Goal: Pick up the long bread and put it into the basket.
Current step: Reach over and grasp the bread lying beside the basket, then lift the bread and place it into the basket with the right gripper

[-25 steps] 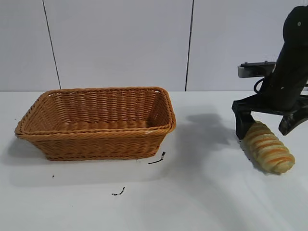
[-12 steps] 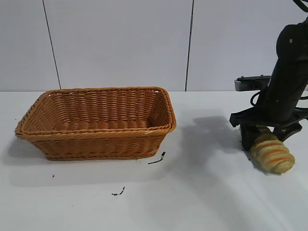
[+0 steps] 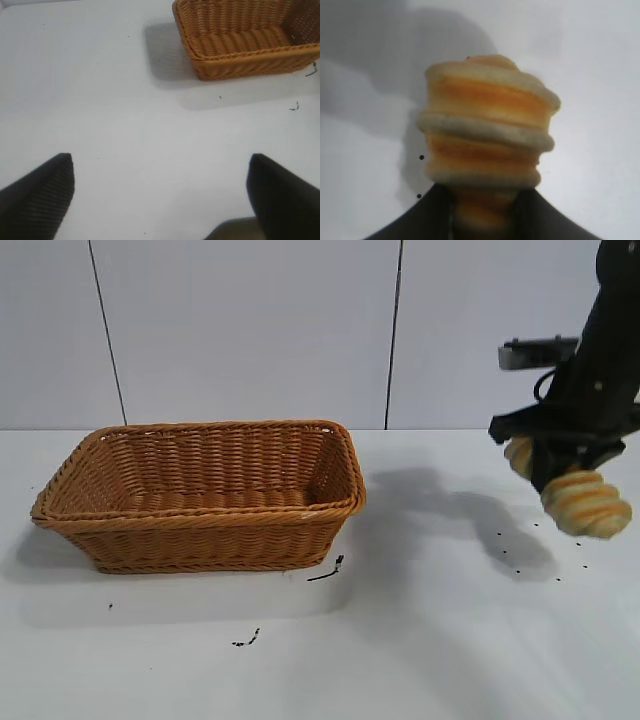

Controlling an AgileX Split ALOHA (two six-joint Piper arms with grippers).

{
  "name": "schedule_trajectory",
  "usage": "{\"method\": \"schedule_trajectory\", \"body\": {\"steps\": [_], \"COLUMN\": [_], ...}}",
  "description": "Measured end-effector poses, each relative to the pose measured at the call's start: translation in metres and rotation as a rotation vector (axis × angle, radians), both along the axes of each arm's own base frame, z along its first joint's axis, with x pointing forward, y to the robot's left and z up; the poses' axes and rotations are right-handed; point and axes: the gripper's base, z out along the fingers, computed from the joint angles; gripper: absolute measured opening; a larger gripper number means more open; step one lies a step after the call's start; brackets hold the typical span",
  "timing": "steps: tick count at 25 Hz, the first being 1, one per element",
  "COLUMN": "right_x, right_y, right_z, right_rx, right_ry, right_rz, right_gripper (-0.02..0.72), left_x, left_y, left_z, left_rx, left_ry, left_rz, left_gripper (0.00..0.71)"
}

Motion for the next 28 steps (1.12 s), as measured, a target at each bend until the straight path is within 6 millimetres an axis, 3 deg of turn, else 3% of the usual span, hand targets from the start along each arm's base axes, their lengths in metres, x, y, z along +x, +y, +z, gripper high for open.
{"method": "schedule_trajectory", "body": {"steps": [6, 10, 12, 13, 14, 20, 24, 28], "right_x": [0.009, 0.019, 0.021, 0.021, 0.019, 0.002, -0.008, -0.007], "right_y": [0.043, 0.089, 0.117, 0.151, 0.168, 0.25, 0.283, 0.297], "right_z": [0.037, 0.039, 0.036, 0.032, 0.029, 0.009, -0.012, -0.035], "right_rx": [-0.015, -0.039, -0.052, -0.063, -0.07, -0.146, -0.239, -0.283], "right_ry": [-0.107, -0.15, -0.168, -0.188, -0.192, -0.268, -0.323, -0.358], "right_rz": [0.131, 0.264, 0.357, 0.466, 0.52, 0.868, 1.129, 1.273], "right_gripper": [0.143, 0.143, 0.143, 0.143, 0.143, 0.133, 0.132, 0.132], "left_x": [0.0, 0.0, 0.0, 0.0, 0.0, 0.0, 0.0, 0.0], "left_y": [0.0, 0.0, 0.0, 0.0, 0.0, 0.0, 0.0, 0.0], "left_z": [0.0, 0.0, 0.0, 0.0, 0.0, 0.0, 0.0, 0.0], "left_rx": [0.0, 0.0, 0.0, 0.0, 0.0, 0.0, 0.0, 0.0], "left_ry": [0.0, 0.0, 0.0, 0.0, 0.0, 0.0, 0.0, 0.0], "left_rz": [0.0, 0.0, 0.0, 0.0, 0.0, 0.0, 0.0, 0.0], "left_gripper": [0.696, 0.696, 0.696, 0.696, 0.696, 0.696, 0.696, 0.696]}}
